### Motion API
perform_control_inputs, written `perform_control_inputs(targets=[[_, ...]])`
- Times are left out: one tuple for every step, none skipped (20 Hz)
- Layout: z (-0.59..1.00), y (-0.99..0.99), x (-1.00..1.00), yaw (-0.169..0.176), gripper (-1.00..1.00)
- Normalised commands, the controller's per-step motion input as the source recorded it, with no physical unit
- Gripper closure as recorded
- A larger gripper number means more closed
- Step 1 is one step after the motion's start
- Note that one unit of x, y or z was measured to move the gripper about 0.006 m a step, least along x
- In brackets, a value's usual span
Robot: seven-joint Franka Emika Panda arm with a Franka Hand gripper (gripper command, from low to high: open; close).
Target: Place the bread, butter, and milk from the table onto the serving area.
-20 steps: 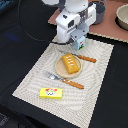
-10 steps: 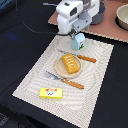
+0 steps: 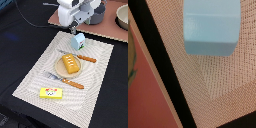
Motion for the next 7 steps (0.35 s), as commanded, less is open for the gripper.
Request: perform_control_inputs(targets=[[0.00, 0.31, -0.26, -0.021, -1.00], [0.00, 0.26, -0.19, -0.016, -1.00], [0.00, 0.16, -0.13, -0.002, -1.00], [-0.01, 0.11, 0.00, -0.005, -1.00], [0.00, 0.06, 0.00, 0.000, -1.00], [-0.07, 0.06, 0.00, 0.000, -1.00], [-0.13, 0.19, -0.04, -0.027, -1.00]])
